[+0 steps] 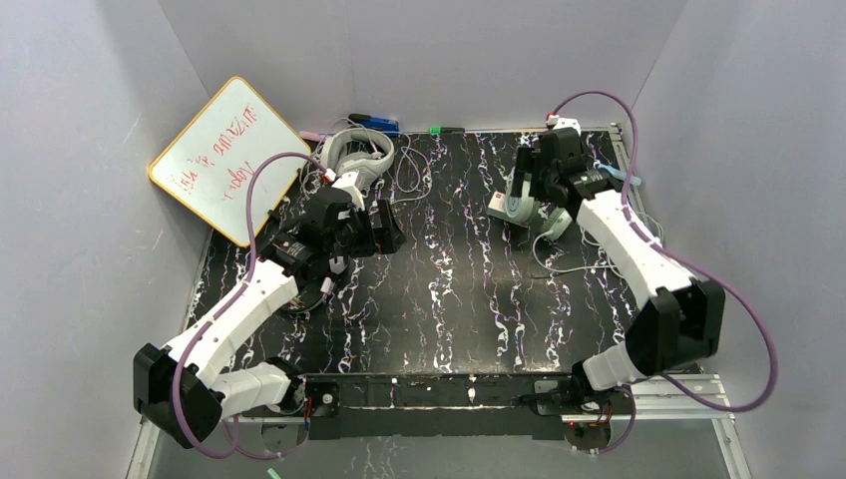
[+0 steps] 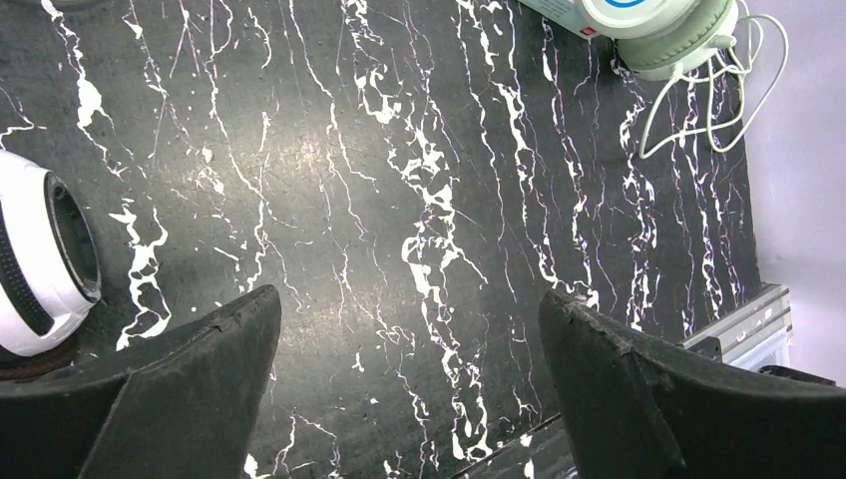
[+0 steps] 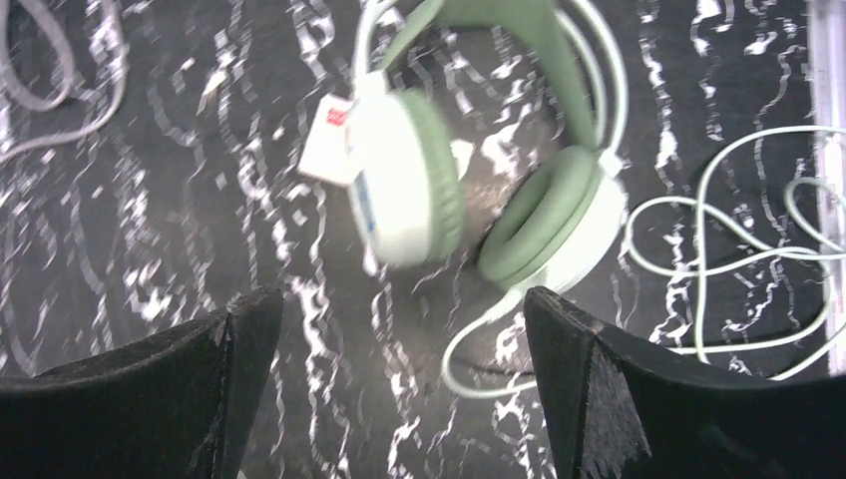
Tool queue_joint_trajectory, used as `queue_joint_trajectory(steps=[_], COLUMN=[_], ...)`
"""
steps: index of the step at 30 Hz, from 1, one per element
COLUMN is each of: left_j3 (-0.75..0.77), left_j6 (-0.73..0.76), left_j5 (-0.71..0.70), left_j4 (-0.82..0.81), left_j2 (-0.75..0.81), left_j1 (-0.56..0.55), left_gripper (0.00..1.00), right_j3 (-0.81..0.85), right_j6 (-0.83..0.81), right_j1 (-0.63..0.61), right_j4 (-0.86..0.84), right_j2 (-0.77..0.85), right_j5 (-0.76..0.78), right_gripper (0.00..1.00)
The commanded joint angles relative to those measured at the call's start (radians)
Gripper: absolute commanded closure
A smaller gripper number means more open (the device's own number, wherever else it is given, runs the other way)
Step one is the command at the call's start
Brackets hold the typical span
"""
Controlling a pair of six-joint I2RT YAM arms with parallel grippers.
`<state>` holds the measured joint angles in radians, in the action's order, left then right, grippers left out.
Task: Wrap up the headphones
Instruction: Move the headphones to the center of the board, then pick up the headphones from the center of the board.
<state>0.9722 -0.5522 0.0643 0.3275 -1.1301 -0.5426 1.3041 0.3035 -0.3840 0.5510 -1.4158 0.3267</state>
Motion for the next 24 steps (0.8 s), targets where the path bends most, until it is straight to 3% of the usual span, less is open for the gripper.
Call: queue_joint_trajectory(steps=[1,8,11,15,16,24], left_j3=[-0.01,-0.018,-0.02,-0.027,-0.029,-0.02], left_j6=[0.008,0.014,0.015,0.018,0.02,0.024], left_j5=[0.005,-0.011,-0.01,-0.015,-0.019,-0.03], left_j4=[-0.005,0.007,0.016,0.025,0.028,0.042], left_j2=[0.005,0.025,0.028,0.034,0.036,0.04], left_j1=[-0.009,-0.011,-0.011,-0.011,-0.011,-0.011], left_gripper=[0.02,0.02,0.02,0.02,0.02,0.02], right_j3=[0.11,0.227,0.249,0.237,0.227,0.245], right_j6=[-0.022,0.005,0.008,0.026,0.029,-0.028], right_j1=[0.078,0.117,0.119,0.119,0.118,0.06], right_j4=[-0.044,-0.002,0.022,0.024,0.014,0.017], right_j2=[-0.118,-0.367,-0.421,-0.404,-0.382,-0.096], right_j5=[-0.005,-0.079,-0.162,-0.268,-0.282,-0.101], right_gripper=[0.02,0.03,0.23,0.7,0.74,0.71])
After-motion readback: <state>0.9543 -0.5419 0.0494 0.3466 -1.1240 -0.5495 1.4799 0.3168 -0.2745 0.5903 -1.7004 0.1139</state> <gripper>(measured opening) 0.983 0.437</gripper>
